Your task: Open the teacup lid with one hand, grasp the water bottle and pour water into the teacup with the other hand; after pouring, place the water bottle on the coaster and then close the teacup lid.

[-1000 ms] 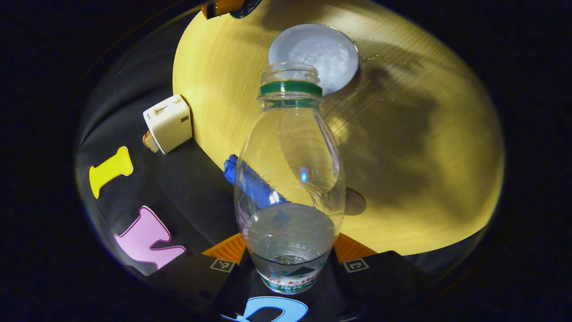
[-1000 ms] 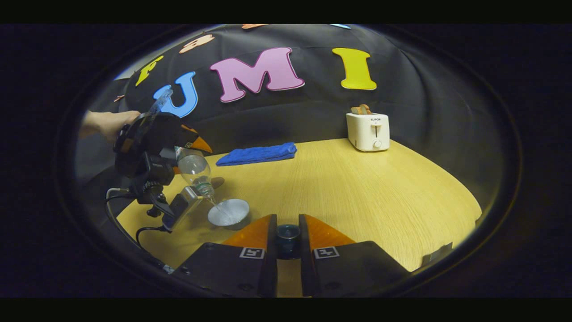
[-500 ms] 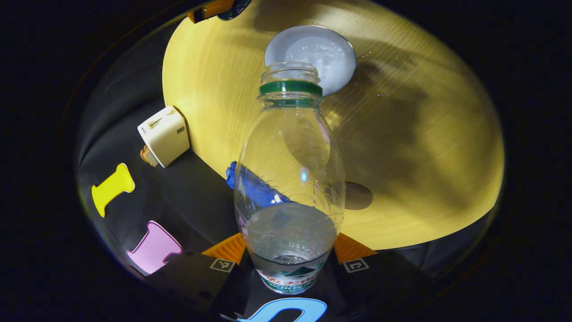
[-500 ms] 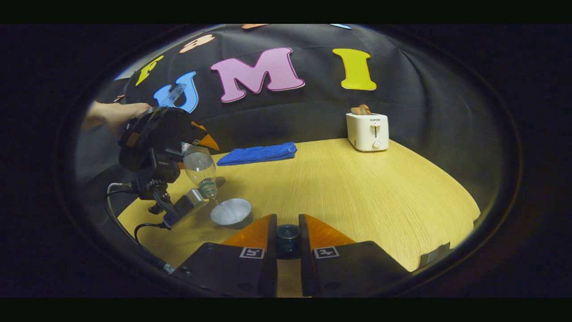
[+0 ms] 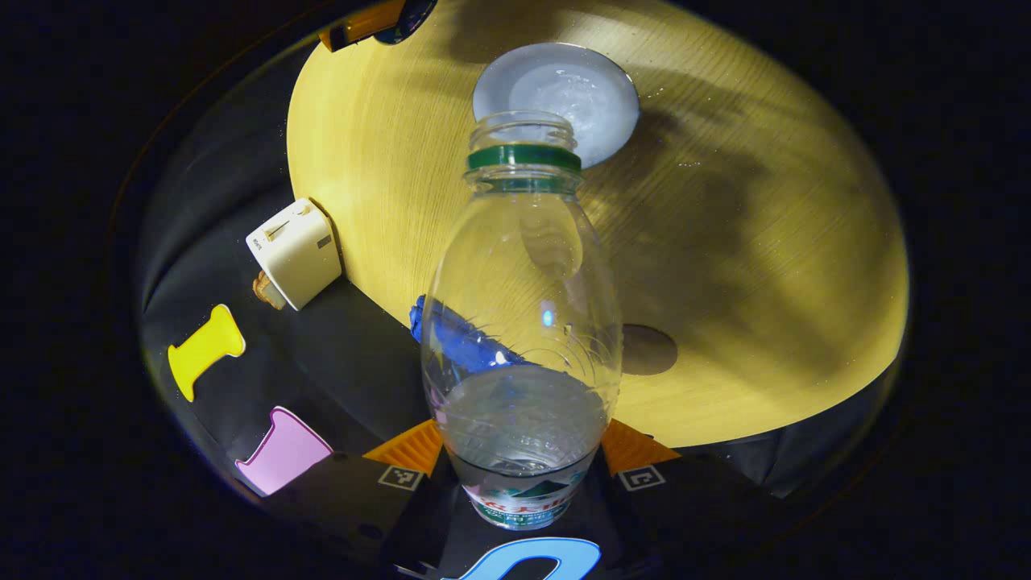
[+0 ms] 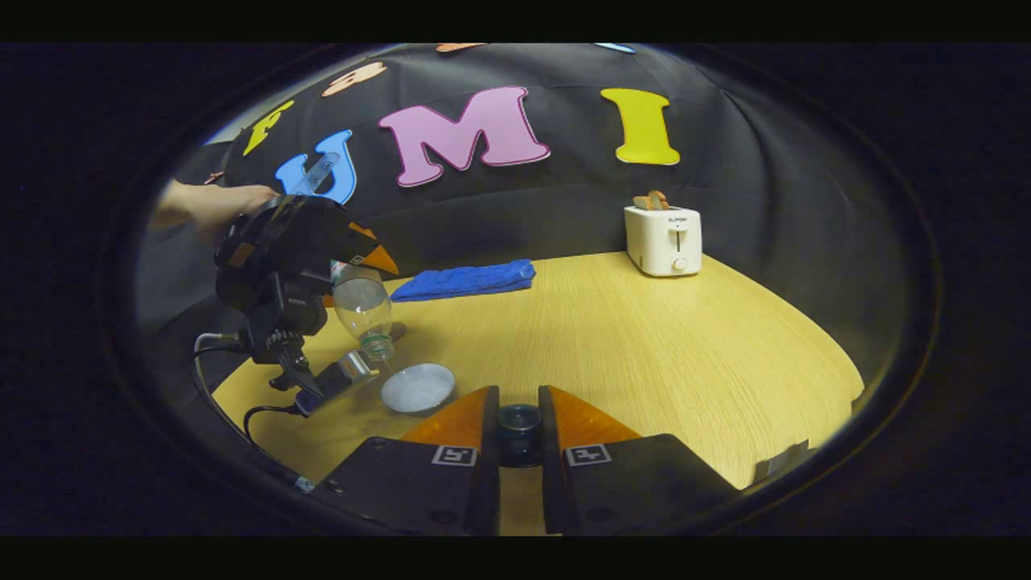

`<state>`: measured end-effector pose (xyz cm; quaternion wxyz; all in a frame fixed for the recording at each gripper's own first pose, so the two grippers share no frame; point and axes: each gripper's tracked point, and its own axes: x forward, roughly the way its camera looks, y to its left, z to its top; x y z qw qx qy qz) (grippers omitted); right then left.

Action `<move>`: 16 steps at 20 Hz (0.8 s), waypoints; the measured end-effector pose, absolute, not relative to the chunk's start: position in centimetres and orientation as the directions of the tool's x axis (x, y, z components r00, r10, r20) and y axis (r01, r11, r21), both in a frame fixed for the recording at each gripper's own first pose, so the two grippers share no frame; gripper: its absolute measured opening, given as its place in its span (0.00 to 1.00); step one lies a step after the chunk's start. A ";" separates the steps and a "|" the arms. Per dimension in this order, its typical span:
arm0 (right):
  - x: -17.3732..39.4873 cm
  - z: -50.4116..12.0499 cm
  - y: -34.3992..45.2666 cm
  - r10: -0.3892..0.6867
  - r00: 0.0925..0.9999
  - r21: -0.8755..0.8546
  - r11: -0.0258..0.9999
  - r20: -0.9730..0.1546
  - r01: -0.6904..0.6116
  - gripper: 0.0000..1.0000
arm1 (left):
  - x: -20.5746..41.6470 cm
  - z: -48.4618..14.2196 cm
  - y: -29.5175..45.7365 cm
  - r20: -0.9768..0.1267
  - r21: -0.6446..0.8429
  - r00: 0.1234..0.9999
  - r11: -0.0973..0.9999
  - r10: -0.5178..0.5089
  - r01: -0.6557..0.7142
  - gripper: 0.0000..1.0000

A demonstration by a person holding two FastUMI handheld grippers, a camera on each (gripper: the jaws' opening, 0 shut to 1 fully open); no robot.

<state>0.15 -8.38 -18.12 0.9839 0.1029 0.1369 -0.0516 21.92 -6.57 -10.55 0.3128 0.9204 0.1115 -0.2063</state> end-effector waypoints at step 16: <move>0.6 -16.9 -10.8 -0.101 0.955 0.152 0.977 -0.279 0.148 0.25 | 21.2 -12.0 -6.5 -0.462 0.630 0.887 -0.696 0.021 0.345 0.72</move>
